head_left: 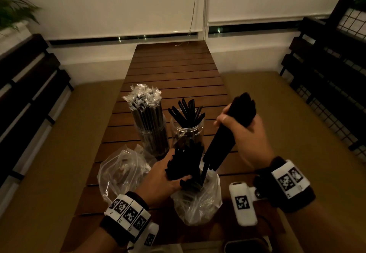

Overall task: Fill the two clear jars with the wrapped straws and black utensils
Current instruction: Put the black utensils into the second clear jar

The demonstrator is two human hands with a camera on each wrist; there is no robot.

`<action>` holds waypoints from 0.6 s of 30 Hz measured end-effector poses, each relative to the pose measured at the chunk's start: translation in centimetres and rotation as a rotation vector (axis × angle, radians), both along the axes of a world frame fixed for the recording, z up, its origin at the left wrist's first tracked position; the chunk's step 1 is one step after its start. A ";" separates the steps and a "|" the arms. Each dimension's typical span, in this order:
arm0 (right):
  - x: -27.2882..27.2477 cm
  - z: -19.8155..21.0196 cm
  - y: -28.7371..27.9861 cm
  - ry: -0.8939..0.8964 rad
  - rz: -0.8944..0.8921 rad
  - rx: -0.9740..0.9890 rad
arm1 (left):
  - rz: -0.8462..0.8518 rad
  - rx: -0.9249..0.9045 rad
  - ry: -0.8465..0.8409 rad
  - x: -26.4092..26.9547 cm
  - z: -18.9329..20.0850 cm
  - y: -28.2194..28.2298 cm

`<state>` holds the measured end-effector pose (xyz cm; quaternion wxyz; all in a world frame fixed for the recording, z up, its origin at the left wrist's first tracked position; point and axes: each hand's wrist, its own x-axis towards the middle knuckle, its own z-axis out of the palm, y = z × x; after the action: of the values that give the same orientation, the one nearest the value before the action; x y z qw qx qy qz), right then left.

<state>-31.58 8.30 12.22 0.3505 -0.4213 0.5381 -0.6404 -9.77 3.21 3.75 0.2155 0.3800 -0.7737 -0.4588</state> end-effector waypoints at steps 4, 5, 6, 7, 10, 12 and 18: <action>-2.0 3.9 -1.1 -0.143 -0.020 -0.083 | 0.015 0.010 0.004 -0.1 -0.1 -0.1; -2.6 4.6 -1.7 -0.179 -0.035 -0.105 | 0.014 0.018 0.011 -0.1 -0.2 -0.1; -2.9 5.3 -2.4 -0.200 -0.053 -0.123 | 0.012 0.021 0.015 -0.1 -0.2 -0.1; -3.1 5.8 -3.1 -0.209 -0.066 -0.139 | 0.009 0.020 0.018 0.0 -0.2 -0.1; -2.6 6.4 -6.1 -0.223 -0.041 -0.155 | 0.009 0.013 0.018 0.0 -0.2 -0.1; -2.0 5.9 -8.2 -0.196 -0.002 -0.140 | 0.010 -0.001 0.008 0.0 -0.2 -0.2; -1.3 2.5 -13.1 0.072 0.092 -0.028 | 0.022 -0.014 -0.035 -0.1 -0.1 -0.4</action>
<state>-32.89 -4.84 14.75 0.3541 -0.4734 0.5214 -0.6154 -9.89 2.80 3.63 0.2094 0.3950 -0.7763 -0.4444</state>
